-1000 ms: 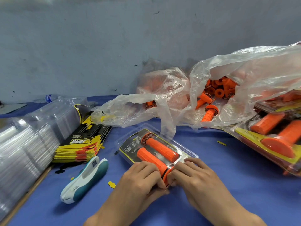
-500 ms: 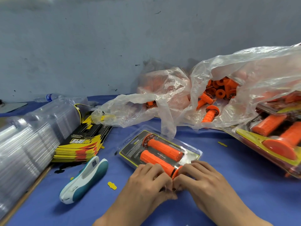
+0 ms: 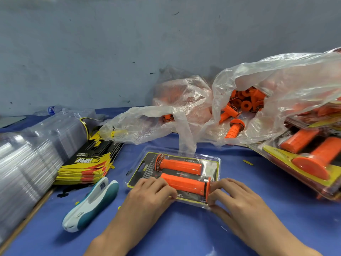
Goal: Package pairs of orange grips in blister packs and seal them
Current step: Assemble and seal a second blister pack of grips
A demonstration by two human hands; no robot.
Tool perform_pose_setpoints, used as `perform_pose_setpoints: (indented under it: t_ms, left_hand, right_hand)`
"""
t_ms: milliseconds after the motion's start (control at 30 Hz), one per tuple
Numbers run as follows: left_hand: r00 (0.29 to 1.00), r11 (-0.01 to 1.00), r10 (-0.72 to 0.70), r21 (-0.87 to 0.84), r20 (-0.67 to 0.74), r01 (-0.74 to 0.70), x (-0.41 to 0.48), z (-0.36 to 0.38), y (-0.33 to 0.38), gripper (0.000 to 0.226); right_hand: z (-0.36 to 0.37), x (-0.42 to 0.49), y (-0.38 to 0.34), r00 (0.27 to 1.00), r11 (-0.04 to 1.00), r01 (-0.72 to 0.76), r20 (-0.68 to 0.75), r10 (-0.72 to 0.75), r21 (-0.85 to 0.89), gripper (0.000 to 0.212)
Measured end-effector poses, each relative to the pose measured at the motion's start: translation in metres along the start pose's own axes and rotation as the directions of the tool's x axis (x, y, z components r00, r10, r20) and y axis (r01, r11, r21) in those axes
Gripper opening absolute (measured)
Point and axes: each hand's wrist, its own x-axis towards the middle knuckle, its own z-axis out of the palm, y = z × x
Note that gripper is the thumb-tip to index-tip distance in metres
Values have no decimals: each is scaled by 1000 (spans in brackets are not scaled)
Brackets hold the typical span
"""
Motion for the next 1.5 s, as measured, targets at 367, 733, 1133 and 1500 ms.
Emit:
perform_pose_setpoints:
  t_ms: [367, 733, 1133, 1500]
  left_hand:
    - [998, 998, -56, -30, 25, 57, 0, -2, -4, 23]
    - [990, 990, -133, -45, 45, 135, -5, -9, -2, 30]
    - [509, 559, -829, 335, 231, 759, -59, -36, -50, 65]
    - [404, -168, -446, -518, 799, 839, 0, -57, -6, 72]
  right_hand:
    - [0, -6, -1, 995, 996, -82, 63, 80, 31, 7]
    - [12, 1, -11, 993, 988, -114, 47, 110, 108, 10]
    - [12, -1, -8, 980, 940, -191, 104, 168, 282, 19]
    - [19, 11, -11, 967, 950, -241, 136, 217, 197, 16]
